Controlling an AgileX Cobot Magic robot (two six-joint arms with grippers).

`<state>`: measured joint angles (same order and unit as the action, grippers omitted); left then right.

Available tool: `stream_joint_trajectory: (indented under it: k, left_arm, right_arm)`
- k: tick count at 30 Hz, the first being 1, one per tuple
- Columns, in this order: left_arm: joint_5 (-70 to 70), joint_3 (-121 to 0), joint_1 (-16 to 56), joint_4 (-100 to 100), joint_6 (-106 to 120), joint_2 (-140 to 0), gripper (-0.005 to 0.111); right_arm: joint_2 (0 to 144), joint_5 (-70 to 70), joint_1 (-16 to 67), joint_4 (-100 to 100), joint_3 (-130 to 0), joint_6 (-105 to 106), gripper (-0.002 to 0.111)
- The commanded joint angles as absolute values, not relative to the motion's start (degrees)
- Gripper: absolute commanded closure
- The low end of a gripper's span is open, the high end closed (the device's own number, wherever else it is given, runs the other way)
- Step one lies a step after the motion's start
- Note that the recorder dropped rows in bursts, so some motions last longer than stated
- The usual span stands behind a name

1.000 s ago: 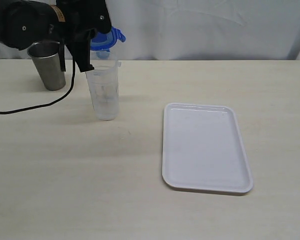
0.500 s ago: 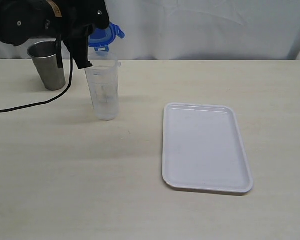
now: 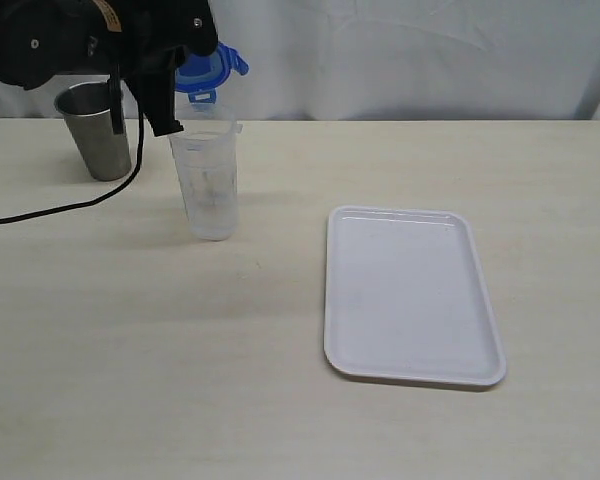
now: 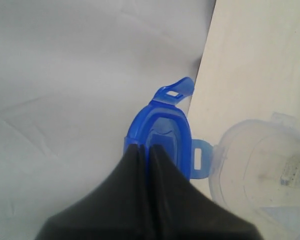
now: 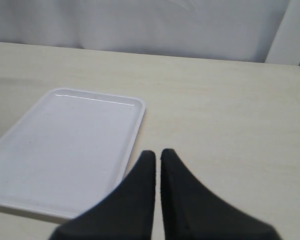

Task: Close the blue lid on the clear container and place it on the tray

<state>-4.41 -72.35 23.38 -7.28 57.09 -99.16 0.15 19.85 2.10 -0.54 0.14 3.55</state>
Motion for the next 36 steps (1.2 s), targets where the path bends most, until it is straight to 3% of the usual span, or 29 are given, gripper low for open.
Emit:
stream_joint_trajectory:
  k: [1, 36]
  left_arm:
    - [-4.32, -72.78, 23.40, -6.81, 57.18, -98.20, 0.107]
    - [-9.13, -72.78, 25.78, -6.93, 61.24, -98.30, 0.107]
  right_arm:
    - [0.00, 19.59, 2.20, -0.71, 0.00, 3.72, 0.104]
    - [0.00, 19.59, 2.20, -0.71, 0.00, 3.72, 0.104]
